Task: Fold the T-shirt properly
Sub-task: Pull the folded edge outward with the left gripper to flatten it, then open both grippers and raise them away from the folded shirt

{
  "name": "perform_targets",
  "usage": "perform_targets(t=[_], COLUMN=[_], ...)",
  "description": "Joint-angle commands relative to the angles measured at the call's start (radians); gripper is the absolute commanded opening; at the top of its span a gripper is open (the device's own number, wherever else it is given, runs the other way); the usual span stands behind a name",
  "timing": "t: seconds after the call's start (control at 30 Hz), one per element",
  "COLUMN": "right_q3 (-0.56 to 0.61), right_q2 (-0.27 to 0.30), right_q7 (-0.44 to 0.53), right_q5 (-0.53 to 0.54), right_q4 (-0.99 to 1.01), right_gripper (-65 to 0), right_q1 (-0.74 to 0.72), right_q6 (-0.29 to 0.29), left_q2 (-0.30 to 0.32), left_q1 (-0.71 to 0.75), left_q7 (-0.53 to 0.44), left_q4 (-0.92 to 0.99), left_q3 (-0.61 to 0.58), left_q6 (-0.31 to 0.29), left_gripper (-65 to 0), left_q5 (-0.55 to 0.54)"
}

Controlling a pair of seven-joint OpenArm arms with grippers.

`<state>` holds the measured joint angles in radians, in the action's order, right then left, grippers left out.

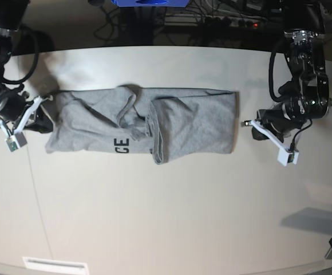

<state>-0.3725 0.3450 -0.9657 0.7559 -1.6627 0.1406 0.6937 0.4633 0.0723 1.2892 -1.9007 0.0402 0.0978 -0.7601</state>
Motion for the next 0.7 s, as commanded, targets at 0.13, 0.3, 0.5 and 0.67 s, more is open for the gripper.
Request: perform_targets(t=[0.13,0.3,0.5,0.67], right_q3=[-0.01,-0.148,-0.251,-0.263], right_q2=[0.016,-0.024,-0.021,-0.021], right_q7=[0.009,-0.077,-0.14,-0.164], right_q5=[0.021,0.023,0.021,0.021], right_q4=[-0.034,0.022,0.065,0.065], right_gripper=[-64.9,-64.9,-64.7,-64.7], right_q1=[0.001,-0.019,-0.035,-0.034], right_q6=[0.004,0.004,0.004,0.004], left_q2=[0.073,0.091,0.055,0.027], left_q1=[0.054,0.064,0.056,0.054], left_q7=[-0.012,-0.012,-0.015,-0.018], left_q4=[-0.007,0.054,0.114,0.111], left_q3=[0.077,0.071,0.079,0.082], left_q6=[-0.008,-0.01,-0.057,-0.06], left_gripper=[-65.0,-65.0,-51.4,-40.0], left_q5=[-0.002,-0.005,-0.008,-0.008])
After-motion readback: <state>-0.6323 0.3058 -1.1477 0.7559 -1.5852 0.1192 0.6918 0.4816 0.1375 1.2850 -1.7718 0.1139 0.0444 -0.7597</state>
